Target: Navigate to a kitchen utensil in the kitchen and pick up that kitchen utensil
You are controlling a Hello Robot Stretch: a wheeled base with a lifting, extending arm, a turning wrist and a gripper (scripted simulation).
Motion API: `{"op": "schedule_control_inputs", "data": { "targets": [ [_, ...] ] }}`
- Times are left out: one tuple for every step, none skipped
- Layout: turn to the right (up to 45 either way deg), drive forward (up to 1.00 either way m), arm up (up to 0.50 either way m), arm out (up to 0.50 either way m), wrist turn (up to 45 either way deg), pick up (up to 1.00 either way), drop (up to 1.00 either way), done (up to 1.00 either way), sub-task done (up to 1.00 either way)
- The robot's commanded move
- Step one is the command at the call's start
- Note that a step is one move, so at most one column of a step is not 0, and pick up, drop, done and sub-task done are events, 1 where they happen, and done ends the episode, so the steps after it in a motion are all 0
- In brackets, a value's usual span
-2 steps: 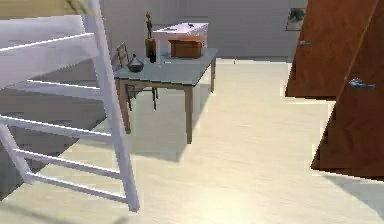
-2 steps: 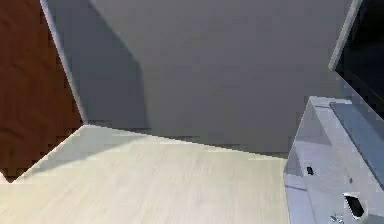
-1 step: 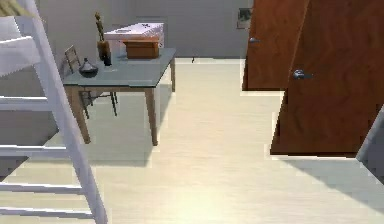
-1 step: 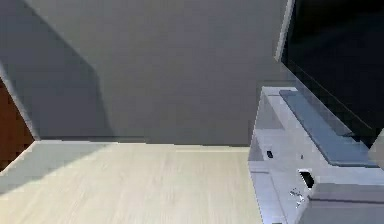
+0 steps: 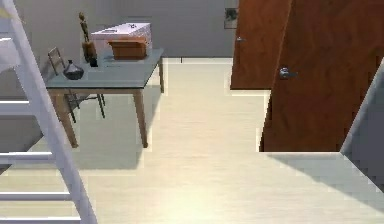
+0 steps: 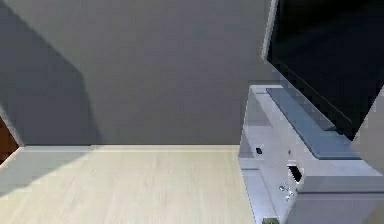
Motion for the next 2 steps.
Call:
{"op": "schedule_control_inputs", "data": {
  "targets": [
    [0.0,0.1,0.0,0.0,0.0,0.0,0.0,0.0,0.0],
    [6.0,0.0,0.0,0.0,0.0,0.0,0.0,0.0,0.0]
  ]
}}
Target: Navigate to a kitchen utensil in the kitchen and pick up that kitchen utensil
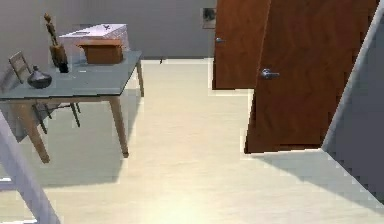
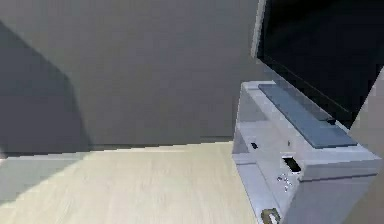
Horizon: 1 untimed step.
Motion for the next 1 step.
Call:
{"op": "schedule_control_inputs", "data": {
  "targets": [
    [0.0,1.0,0.0,0.0,0.0,0.0,0.0,0.0,0.0]
  ]
}}
